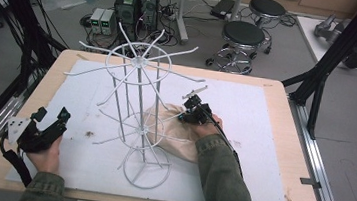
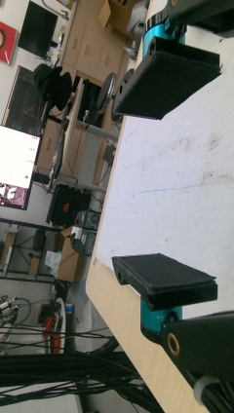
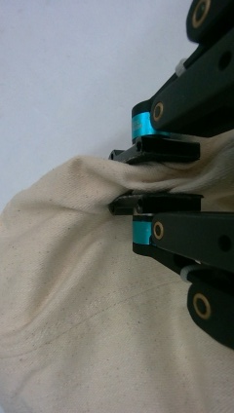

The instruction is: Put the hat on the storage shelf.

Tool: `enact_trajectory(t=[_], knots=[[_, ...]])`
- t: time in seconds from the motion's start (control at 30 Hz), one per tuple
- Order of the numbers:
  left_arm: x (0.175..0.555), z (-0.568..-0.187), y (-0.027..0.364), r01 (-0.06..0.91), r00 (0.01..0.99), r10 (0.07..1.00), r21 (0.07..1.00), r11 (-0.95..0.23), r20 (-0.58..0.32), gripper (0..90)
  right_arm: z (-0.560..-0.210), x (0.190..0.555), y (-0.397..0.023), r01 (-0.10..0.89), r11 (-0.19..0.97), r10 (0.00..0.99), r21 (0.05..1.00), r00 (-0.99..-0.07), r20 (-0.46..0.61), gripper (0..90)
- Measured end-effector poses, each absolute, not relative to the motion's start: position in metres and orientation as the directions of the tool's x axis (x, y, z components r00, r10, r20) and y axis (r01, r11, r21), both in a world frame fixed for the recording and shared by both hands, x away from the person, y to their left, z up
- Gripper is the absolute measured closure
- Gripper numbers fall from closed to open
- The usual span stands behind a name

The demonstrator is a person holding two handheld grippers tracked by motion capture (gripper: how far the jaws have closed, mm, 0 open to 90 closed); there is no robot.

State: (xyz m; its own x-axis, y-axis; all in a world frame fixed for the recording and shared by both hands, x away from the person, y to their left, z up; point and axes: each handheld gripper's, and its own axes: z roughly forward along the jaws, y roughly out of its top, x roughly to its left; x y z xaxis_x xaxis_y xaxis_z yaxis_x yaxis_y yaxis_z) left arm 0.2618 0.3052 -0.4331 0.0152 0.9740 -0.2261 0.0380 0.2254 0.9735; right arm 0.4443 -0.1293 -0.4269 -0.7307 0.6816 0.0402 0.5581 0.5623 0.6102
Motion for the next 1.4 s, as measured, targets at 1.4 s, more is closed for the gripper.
enact_trajectory(t=[1.4], knots=[[0.263,-0.433,0.302,0.040,0.022,0.977,0.977,0.210,-0.211,25.0,-0.365,0.426,-0.213,0.563,0.133,0.701,0.816,-0.636,0.324,79.2]])
